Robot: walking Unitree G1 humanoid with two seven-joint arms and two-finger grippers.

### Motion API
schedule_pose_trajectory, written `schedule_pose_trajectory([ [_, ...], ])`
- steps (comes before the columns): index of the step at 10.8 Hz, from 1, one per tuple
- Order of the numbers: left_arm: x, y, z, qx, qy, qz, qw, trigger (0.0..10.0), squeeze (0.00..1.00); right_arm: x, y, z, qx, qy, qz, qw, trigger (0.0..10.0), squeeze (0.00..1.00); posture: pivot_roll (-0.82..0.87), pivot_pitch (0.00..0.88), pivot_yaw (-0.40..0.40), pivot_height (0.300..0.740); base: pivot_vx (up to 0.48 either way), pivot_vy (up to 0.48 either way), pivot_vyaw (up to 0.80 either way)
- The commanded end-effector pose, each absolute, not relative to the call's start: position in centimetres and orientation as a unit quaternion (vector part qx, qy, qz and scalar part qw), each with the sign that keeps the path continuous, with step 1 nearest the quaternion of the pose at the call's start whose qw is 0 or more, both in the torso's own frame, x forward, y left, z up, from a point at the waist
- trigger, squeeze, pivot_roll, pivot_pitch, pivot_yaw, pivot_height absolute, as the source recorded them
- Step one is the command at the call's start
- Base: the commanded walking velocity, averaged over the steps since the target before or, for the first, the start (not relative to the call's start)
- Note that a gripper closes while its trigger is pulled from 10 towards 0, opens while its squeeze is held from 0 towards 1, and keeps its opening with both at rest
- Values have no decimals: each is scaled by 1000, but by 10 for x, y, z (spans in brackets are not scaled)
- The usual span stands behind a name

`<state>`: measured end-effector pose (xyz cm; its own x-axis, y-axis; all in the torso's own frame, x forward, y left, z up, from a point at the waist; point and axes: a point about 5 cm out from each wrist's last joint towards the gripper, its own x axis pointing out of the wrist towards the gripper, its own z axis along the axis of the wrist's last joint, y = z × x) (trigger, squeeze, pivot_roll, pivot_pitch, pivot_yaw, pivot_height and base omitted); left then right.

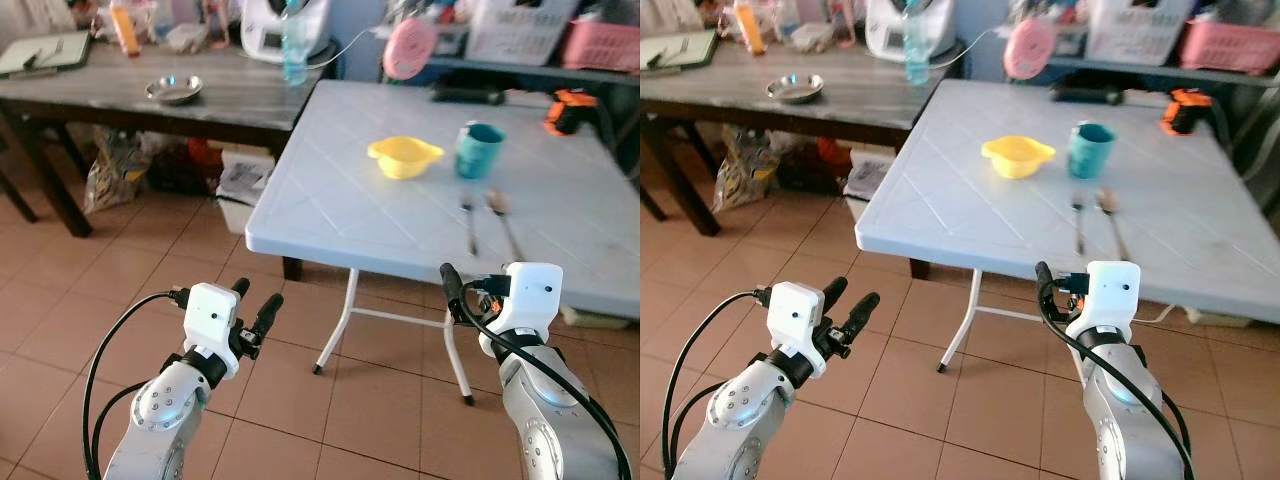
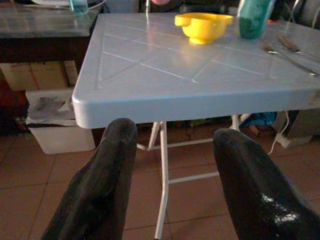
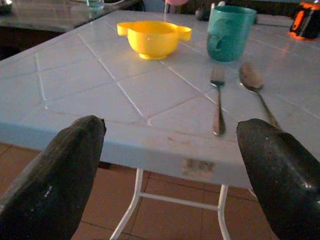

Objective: Setting the table

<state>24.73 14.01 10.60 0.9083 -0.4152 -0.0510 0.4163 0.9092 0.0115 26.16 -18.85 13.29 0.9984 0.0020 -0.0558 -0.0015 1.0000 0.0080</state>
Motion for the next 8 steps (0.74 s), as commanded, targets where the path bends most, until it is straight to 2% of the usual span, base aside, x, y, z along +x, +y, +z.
schedule_pose_trajectory([
  [1, 248, 141, 106, 14, 23, -217, 976, 10000, 0, 262, -188, 133, 1, 28, 5, 1000, 10000, 0, 26, 13, -3, 740, 315, 0, 0],
  [6, 247, 138, 105, 15, 22, -228, 973, 10000, 0, 260, -186, 130, 5, 33, 10, 999, 10000, 0, 20, 13, 0, 740, 346, 0, 0],
  [8, 247, 137, 105, 15, 20, -231, 973, 10000, 0, 260, -186, 130, 6, 32, 12, 999, 10000, 0, 20, 14, 6, 740, 480, 0, 0],
])
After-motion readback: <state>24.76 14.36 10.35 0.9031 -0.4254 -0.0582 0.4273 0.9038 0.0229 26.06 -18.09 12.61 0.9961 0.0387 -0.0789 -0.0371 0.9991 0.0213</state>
